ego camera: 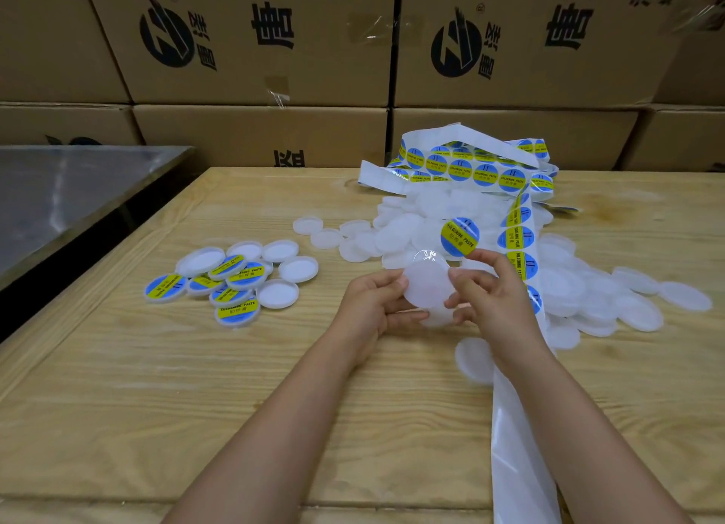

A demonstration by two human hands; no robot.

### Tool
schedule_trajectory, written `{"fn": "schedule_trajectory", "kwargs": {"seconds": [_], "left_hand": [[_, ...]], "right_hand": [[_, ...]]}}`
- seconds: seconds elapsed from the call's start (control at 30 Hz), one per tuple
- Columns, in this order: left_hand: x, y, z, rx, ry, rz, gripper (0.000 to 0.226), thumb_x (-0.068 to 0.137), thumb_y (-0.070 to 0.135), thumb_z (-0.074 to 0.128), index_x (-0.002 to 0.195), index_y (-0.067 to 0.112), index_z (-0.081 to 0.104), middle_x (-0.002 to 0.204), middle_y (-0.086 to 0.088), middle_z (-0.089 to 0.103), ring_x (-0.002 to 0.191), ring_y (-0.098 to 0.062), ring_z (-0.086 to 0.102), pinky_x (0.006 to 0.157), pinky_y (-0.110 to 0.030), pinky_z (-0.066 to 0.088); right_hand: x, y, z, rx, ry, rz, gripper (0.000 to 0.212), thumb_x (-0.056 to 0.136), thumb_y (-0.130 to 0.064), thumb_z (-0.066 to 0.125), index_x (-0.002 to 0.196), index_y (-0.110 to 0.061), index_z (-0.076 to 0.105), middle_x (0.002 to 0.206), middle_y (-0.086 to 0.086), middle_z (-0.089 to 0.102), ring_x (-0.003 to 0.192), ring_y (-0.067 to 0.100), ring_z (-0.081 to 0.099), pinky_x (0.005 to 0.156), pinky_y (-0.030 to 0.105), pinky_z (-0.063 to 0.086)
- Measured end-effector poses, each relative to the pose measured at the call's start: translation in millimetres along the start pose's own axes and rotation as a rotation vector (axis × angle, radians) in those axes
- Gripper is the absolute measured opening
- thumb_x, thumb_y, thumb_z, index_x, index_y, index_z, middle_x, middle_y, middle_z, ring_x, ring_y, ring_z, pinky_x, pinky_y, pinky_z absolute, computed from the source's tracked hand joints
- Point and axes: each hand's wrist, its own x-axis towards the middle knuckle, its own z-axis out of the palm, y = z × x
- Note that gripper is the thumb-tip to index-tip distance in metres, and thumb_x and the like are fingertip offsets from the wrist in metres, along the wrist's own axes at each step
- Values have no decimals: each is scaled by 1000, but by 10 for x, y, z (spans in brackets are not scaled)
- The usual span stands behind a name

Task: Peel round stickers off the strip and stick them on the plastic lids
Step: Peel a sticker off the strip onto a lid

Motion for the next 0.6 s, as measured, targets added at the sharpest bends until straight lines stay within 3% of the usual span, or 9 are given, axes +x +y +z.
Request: {"fn": "schedule_trajectory", "kwargs": {"seconds": [0.1,0.27,0.4,0.6], "left_hand": [[11,0,-36,-37,12,14,20,95,7,47,100,2,66,90,-12,72,79,-23,71,60,-30,58],[25,-15,-62,-50,3,13,20,96,8,46,99,1,65,86,-10,73,77,-21,72,59,-26,57],[26,-22,-68,-21,-9,14,21,96,11,47,100,0,65,88,-12,73,80,-22,72,61,-26,57],[26,-33,-58,-21,-17,8,19,96,12,48,97,1,64,87,-12,73,81,-23,72,62,-27,57]], "right_hand": [[29,-17,-10,5,97,-69,5,90,-18,61,89,-23,58,81,1,64,54,5,54,42,19,40],[48,-6,-53,-67,98,-20,21,89,-25,62,71,-16,63,58,-10,56,54,4,49,47,16,40],[33,17,-28,-177,39,-41,23,89,-20,62,67,-15,62,66,6,55,60,13,45,49,17,38],[-8,8,31,-237,17,-68,22,88,-20,63,67,-12,63,85,32,59,67,21,45,62,36,37]]}}
